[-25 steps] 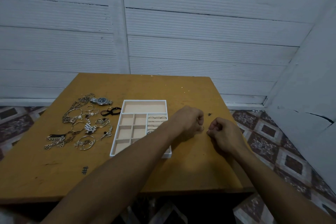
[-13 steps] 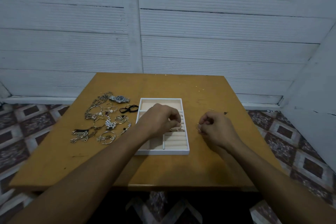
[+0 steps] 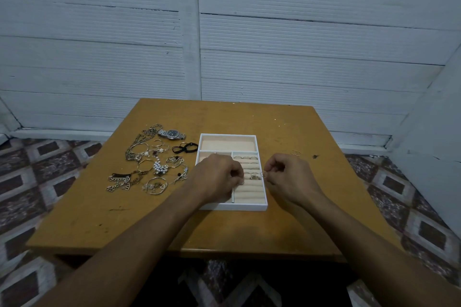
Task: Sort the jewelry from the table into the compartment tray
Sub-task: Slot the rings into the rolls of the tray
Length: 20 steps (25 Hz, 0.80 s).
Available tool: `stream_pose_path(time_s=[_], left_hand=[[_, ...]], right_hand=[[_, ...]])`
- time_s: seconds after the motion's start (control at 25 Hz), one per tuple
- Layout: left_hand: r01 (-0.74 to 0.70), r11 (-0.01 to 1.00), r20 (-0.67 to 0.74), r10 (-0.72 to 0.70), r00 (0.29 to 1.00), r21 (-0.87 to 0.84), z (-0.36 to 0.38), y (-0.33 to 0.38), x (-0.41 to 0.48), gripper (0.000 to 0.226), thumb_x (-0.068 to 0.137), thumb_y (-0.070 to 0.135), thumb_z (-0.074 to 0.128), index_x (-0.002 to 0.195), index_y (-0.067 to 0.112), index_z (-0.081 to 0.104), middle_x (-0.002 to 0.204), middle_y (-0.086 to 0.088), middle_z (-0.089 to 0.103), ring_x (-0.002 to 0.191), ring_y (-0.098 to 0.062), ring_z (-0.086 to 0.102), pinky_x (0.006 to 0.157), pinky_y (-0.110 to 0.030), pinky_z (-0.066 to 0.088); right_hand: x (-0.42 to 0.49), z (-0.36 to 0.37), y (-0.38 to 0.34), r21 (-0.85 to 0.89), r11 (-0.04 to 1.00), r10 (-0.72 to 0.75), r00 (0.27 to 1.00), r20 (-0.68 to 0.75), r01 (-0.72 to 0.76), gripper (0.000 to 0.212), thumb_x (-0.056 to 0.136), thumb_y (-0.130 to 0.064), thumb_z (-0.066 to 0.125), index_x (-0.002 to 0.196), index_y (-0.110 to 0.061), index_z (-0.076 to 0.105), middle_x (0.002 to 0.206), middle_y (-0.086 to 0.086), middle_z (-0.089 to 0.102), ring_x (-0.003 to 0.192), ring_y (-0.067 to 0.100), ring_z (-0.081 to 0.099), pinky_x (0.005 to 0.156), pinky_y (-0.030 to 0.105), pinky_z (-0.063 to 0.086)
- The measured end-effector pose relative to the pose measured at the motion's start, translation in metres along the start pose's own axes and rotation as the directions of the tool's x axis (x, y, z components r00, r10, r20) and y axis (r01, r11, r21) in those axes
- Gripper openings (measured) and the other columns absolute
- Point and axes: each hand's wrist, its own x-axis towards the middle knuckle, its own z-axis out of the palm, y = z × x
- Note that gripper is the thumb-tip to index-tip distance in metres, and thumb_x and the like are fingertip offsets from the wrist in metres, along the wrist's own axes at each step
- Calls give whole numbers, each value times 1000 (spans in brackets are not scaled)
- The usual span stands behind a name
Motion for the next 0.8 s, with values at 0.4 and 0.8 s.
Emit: stream_pose_path(time_s=[0.4,0.8], left_hand=[[-184,969,-27,191,981,167,-1,-2,-23,30,95,28,51,122,31,64,119,9,62,110,-13,54,77,-30,49],[-161,954,-41,177,983,253,12,-4,-38,41,92,22,50,131,33,54,105,-1,46,92,-22,48,60,-31,40]], right_hand=[[0,5,3,-18,999,-37,999,8,38,11,83,-9,66,76,-17,68,71,-7,64,64,6,56,51,11,41],[-2,15,5,-166,972,-167,986,17,167,17,86,-8,60,78,-22,66,75,-10,63,68,2,55,54,14,41]])
